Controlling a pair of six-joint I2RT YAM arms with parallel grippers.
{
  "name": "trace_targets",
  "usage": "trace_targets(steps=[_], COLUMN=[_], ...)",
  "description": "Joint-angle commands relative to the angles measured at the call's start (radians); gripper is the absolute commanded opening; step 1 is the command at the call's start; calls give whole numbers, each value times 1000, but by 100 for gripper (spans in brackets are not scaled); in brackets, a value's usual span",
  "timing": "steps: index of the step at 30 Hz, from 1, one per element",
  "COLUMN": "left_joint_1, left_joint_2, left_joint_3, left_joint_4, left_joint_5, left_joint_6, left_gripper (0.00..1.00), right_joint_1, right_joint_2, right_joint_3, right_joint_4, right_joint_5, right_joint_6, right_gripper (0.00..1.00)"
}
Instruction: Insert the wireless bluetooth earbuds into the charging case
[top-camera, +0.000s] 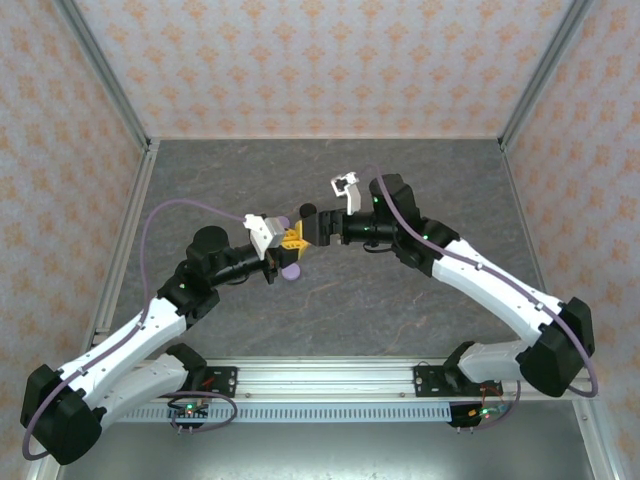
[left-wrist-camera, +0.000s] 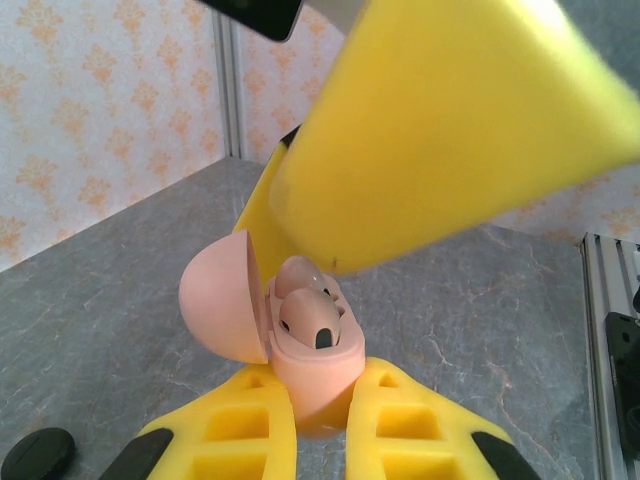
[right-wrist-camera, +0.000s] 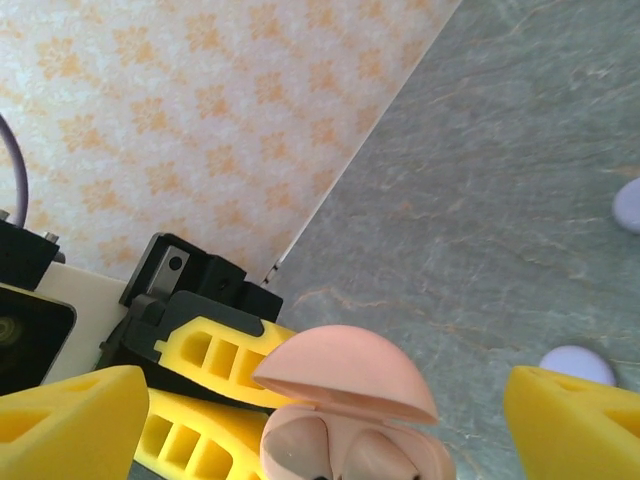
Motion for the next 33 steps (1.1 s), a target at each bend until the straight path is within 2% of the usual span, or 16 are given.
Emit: trace_targets(steps=[1,5,13,23,29,33], left_joint_1=[-7,-7,-6,-6,-7,-6], left_joint_2=[-9,-8,-8,-3,7,18], left_joint_3=[12,14,15,20,28,35], left_joint_4=[55,56,55,46,40,19], left_joint_5=[35,53,67,66,61,39], left_joint_6=[-16,-17,-13,-11,-11,-18], left_gripper=[1,1,1,0,0,0], right_joint_1=[-1,-2,-2,-2,-4,-13], right_joint_2=[9,1,-21,-101,-136,-147], right_joint_3=[24,19,-8,-31,-21,29], right_joint_4=[79,124,221,196,66,-115], right_joint_5=[-83,-100,-210,-234,-156,5], right_joint_6=[9,-15,-70,-182,-248,-275], right_gripper=[90,87,81,73,74,75])
